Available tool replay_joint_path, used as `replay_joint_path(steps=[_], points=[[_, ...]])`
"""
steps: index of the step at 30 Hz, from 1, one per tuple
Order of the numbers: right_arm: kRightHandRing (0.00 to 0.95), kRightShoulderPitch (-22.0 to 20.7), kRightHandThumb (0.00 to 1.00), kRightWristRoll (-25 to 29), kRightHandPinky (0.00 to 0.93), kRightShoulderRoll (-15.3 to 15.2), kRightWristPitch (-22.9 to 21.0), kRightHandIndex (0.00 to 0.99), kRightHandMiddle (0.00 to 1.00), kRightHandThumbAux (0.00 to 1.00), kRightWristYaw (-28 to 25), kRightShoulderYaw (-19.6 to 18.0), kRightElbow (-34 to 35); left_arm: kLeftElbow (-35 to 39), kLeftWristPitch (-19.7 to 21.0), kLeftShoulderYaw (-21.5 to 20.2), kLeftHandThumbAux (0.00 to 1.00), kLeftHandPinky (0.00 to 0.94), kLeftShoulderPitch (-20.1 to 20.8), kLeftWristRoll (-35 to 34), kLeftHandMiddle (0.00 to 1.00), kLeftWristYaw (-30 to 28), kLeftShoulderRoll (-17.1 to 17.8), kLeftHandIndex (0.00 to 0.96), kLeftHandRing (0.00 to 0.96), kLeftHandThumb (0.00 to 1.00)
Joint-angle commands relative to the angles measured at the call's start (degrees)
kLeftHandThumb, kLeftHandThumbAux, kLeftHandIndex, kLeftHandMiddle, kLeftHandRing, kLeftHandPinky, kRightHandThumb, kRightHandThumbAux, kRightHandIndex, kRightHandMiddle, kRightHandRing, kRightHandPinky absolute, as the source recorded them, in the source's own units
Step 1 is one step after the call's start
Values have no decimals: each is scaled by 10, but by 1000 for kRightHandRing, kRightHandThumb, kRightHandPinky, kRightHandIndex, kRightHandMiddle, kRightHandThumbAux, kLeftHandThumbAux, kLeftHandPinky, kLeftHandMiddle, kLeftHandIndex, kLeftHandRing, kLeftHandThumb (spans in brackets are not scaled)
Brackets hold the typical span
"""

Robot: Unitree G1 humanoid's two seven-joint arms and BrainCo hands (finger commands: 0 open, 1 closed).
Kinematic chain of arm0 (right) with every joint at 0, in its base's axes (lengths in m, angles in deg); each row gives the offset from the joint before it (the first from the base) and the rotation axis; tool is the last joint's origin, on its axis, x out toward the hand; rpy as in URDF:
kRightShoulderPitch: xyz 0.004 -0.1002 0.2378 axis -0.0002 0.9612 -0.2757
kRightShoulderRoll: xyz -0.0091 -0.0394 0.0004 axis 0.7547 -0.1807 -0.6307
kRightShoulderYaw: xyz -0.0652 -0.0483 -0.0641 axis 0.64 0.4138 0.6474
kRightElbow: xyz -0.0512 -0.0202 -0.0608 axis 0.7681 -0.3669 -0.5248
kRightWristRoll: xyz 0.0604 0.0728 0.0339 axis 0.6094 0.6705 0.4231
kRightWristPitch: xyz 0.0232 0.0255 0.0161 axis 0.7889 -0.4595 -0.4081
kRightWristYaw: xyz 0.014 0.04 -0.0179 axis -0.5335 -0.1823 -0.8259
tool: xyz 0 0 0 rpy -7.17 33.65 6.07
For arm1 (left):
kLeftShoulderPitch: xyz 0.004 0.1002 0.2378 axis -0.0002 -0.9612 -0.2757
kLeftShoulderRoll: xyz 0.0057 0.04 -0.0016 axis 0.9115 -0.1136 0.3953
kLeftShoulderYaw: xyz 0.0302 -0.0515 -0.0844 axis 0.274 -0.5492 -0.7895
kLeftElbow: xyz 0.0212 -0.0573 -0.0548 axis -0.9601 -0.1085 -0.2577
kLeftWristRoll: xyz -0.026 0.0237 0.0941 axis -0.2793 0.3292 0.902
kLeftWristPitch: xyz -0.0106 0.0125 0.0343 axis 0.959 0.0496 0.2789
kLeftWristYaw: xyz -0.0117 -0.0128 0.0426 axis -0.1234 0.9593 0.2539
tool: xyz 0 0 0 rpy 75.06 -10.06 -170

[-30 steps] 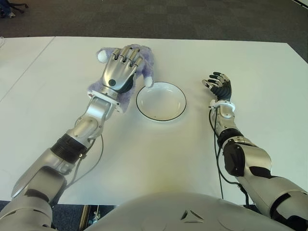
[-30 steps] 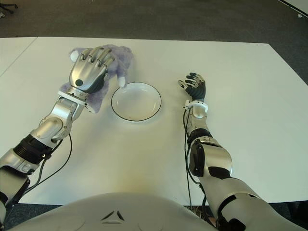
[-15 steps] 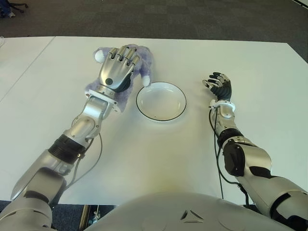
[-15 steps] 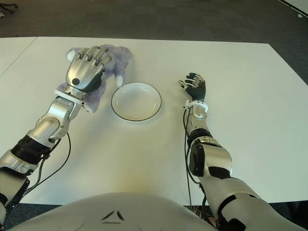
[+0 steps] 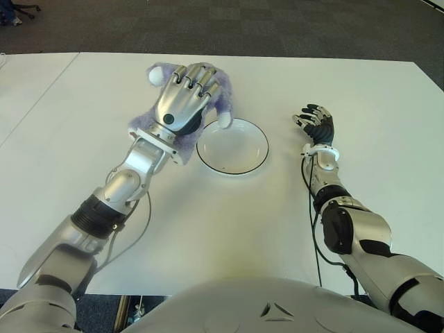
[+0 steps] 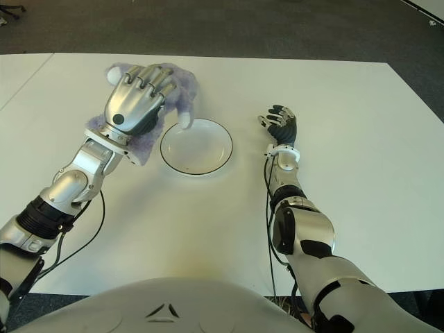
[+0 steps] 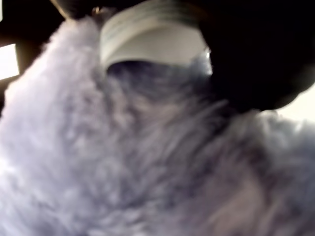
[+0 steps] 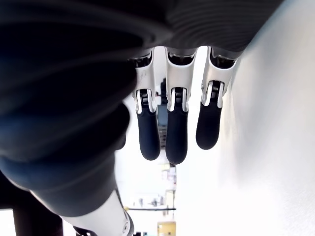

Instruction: Put the doll into the plate.

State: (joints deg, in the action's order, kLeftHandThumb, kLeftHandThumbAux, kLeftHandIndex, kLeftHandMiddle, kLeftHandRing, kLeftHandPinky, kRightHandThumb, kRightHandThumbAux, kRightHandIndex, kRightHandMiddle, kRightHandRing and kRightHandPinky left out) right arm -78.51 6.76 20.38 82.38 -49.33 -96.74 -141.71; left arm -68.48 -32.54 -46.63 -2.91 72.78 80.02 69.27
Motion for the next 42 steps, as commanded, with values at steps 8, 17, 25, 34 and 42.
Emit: replay_joint_path(steps=[8,17,25,34,42], points=[[347,101,262,6,344,31,-58,289,338,912,-2,-5,-65,-23,-75,28,667,831,6,12,550,-2,-39,400,803,851],[350,102,258,3,354,32,-57,293,340,925,3,-2,-65,-40,-92,37,667,836,12,20,553,24,-75,402,801,850],[345,104,235,-6,316,33,-54,299,340,930,14,6,-65,-48,-117,36,666,836,17,24,558,42,-83,405,795,849],[319,104,212,-4,314,36,-49,269,320,937,16,5,-64,-59,-124,47,666,836,-1,21,558,26,-103,407,788,848],[320,106,276,-1,315,39,-50,266,320,920,9,3,-64,-114,-114,64,667,830,-19,12,556,1,-116,403,791,848]])
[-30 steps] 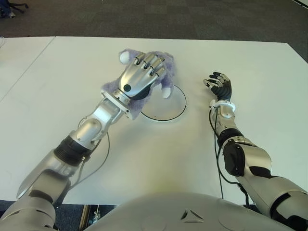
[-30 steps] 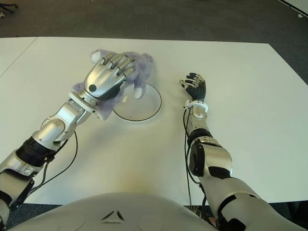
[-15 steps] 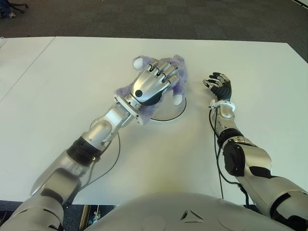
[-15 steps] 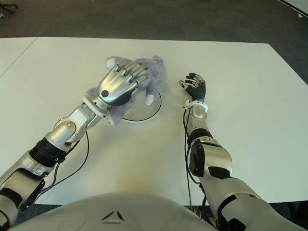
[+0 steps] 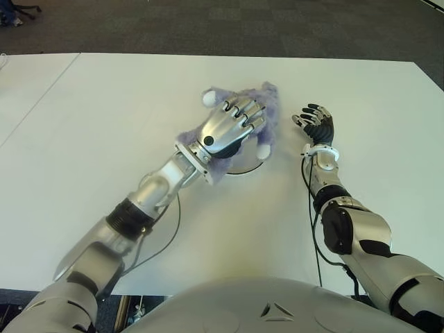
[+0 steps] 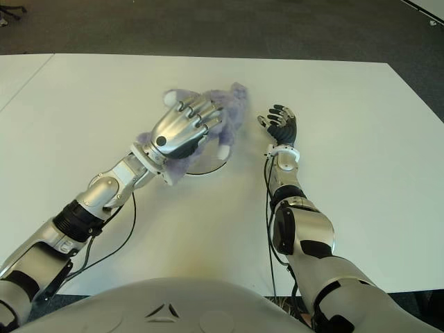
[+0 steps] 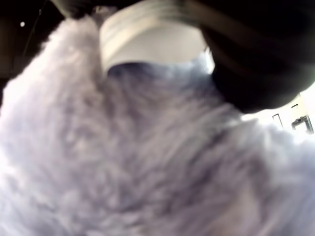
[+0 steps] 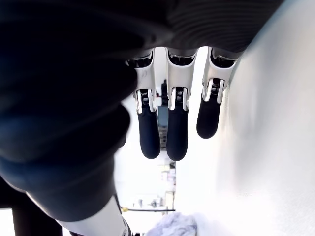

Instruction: Put the doll into the plate.

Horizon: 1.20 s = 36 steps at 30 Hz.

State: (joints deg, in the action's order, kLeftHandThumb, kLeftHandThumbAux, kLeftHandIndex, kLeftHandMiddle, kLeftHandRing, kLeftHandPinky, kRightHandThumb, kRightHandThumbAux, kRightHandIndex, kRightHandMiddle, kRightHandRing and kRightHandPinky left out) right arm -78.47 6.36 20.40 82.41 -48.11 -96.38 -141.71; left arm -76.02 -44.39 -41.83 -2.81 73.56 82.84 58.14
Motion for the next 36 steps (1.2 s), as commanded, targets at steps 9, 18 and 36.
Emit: replay_joint_path(steps=[9,18,36], points=[[347,105,299,5,331,39,-53,299,342,916,-8,-2,-64,-18,18,19,669,824,-56,3,554,-57,-5,398,794,848],[346,105,258,-2,336,38,-55,289,339,911,0,4,-65,-21,39,19,668,807,-74,33,550,24,-14,399,777,849],[358,104,263,-4,368,38,-57,296,344,894,5,6,-65,27,80,6,399,243,-115,54,128,39,-6,12,210,73]])
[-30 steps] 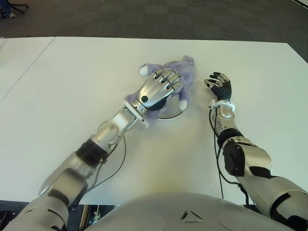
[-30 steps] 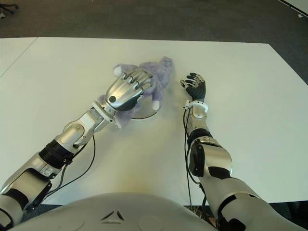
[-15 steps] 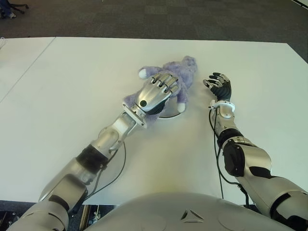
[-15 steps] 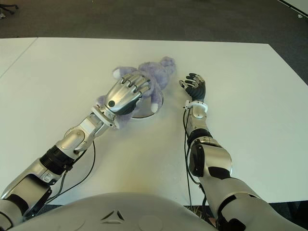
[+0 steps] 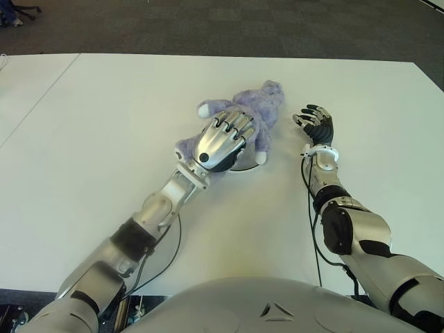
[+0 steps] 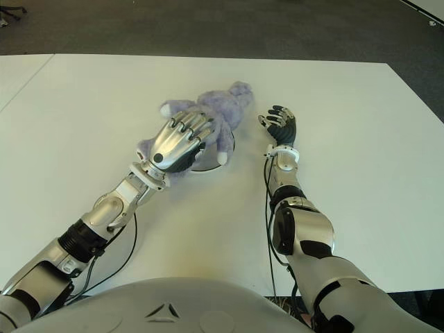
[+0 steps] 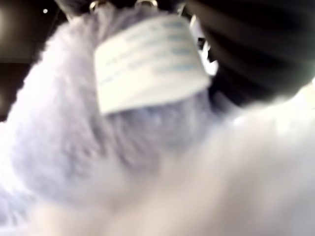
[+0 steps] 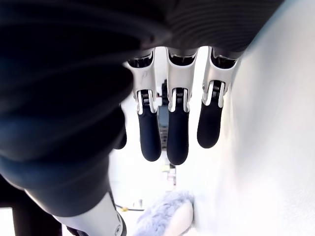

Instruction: Put the doll into the plate.

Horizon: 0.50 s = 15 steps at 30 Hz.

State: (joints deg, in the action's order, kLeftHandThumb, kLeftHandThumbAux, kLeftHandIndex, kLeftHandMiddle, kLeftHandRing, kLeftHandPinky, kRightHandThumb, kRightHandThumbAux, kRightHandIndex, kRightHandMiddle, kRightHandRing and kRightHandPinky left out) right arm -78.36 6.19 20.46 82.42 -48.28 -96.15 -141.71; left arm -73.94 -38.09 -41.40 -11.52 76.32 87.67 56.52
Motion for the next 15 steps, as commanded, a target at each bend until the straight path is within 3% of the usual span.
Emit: replay_joint_path(steps=[1,8,12,15], points=[[359,104,259,-5,369,37,-57,297,345,894,8,6,-65,10,19,1,393,211,-29,30,117,-12,11,2,190,64],[359,105,187,-16,355,36,-51,292,344,887,21,17,-65,22,22,-5,374,15,-20,35,92,-36,12,0,103,1],[358,107,172,-16,359,36,-47,289,343,885,21,20,-65,23,18,-9,359,0,-13,33,73,-48,16,0,65,0],[355,107,206,-16,349,36,-44,294,342,901,19,18,-65,22,14,-16,331,0,-7,24,4,-59,19,0,0,0]])
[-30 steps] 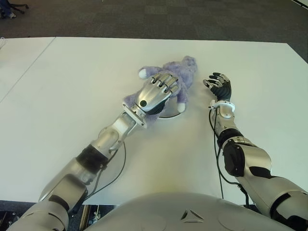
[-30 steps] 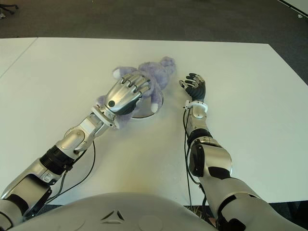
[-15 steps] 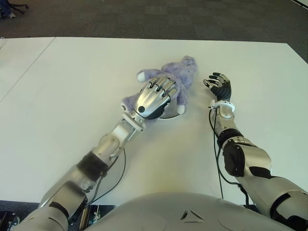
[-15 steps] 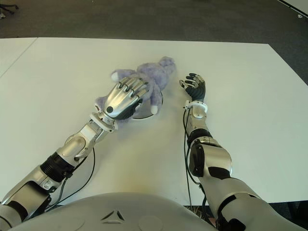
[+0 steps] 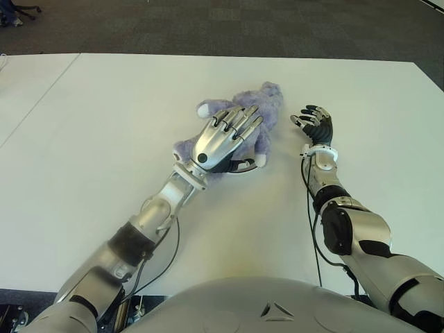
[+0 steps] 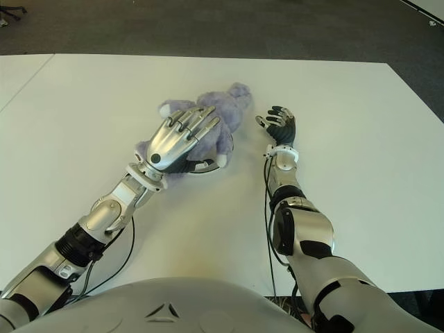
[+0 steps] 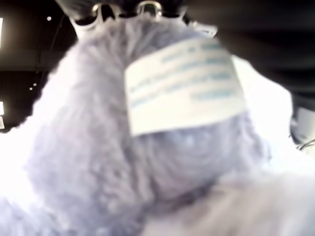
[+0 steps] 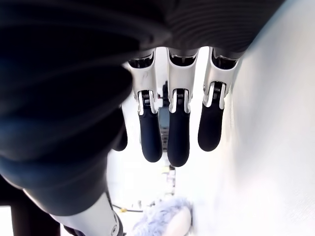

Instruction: Put the doll into the plate.

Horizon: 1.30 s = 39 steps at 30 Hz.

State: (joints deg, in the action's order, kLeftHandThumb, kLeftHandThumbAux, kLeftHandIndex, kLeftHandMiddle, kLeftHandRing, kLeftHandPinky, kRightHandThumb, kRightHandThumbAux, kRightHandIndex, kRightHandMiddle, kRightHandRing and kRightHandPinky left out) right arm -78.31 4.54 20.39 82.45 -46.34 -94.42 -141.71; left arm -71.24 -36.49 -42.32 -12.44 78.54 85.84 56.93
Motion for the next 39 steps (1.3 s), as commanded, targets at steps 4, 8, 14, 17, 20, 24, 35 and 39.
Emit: replay_joint_path(steps=[4,8,14,17,20,24,35,39], points=[[344,106,219,7,339,38,-47,283,335,896,-10,-4,-65,-9,-8,-23,291,0,9,-26,0,-47,18,0,0,26],[341,105,230,12,347,39,-50,279,332,904,-17,-9,-65,-13,-15,-39,247,0,17,-45,0,-40,20,0,0,44],[347,104,260,15,352,40,-52,281,333,912,-19,-13,-65,-11,-25,-56,214,0,23,-53,0,-16,24,0,0,41],[352,104,271,13,357,41,-53,284,336,914,-15,-12,-65,-11,-39,-70,201,0,34,-56,0,17,30,0,0,25],[353,104,275,11,352,41,-54,283,337,912,-13,-11,-65,-16,-50,-76,199,0,39,-59,0,38,32,0,0,18],[345,103,271,10,330,42,-57,283,334,906,-12,-11,-65,-28,-65,-88,198,0,48,-67,0,72,35,0,0,8],[342,104,274,15,341,44,-55,287,335,901,-19,-17,-65,-88,-120,-185,193,0,114,-146,0,122,93,0,0,0],[339,104,280,14,335,45,-55,288,333,908,-18,-17,-65,-111,-139,-228,191,0,123,-177,0,149,119,0,0,0]])
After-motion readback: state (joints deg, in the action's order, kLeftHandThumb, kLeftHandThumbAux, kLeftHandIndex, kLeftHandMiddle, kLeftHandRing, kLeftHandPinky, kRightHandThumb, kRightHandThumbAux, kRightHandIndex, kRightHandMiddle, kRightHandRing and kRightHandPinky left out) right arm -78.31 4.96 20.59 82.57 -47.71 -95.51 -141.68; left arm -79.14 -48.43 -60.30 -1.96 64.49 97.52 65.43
